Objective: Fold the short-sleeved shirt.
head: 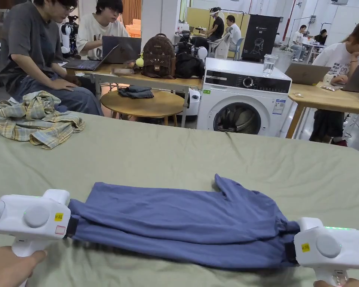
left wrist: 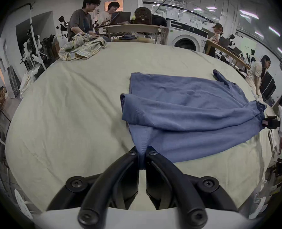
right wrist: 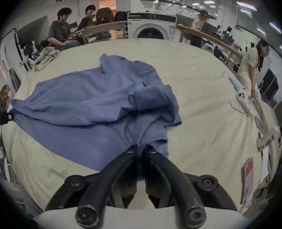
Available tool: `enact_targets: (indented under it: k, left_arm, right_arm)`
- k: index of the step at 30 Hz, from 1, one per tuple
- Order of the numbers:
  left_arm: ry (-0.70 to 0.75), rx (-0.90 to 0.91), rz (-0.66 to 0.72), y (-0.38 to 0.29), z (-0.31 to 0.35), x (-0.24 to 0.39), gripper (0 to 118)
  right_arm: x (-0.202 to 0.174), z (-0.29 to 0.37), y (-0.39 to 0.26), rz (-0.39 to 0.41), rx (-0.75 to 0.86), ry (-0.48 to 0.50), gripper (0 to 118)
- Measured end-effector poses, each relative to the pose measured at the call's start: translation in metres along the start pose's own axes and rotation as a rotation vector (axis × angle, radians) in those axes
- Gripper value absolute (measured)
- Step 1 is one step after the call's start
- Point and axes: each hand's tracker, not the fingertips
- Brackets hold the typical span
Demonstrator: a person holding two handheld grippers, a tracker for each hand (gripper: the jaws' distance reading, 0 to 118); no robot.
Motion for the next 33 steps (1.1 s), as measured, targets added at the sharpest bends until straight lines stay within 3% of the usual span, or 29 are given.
enact_targets:
  k: [3,12,23,26,28,29,31,33]
  left_arm:
    - [0.012,0.007,-0.017,-0.014,0.009,-0.006,0]
    - [0.008,-0.04,-0.035,-0.07,0.029,-0.021,0]
    - [0.031,-0.122,-0.037,-0.104,-0.021,-0.026,0]
    - [0.028,-0.115,-0.019,-0.096,-0.016,-0.027,0]
    - [0.022,-0.113,-0.013,-0.088,-0.01,-0.028,0]
    - [0.022,-0.113,-0.008,-0.085,-0.004,-0.026,6]
    - [0.028,-0.036,-0.007,-0.08,0.007,-0.023,28]
    - [0.016,0.031,-0.001,-0.07,0.028,-0.016,33]
  right_arm:
    - [-0.007,0.022,-0.015,0.049,-0.002,-0.028,3]
    - [-0.013,0.04,-0.079,0.048,-0.112,-0.039,3]
    - [-0.019,0.009,-0.105,0.061,-0.128,-0.077,4]
    - [-0.021,0.011,-0.105,0.07,-0.119,-0.089,8]
    - [-0.024,0.024,-0.099,0.069,-0.096,-0.109,21]
    - [-0.026,0.032,-0.095,0.071,-0.073,-0.122,27]
    - [-0.029,0.051,-0.084,0.058,0.037,-0.151,40]
    - [-0.034,0.069,-0.072,0.045,0.136,-0.137,42]
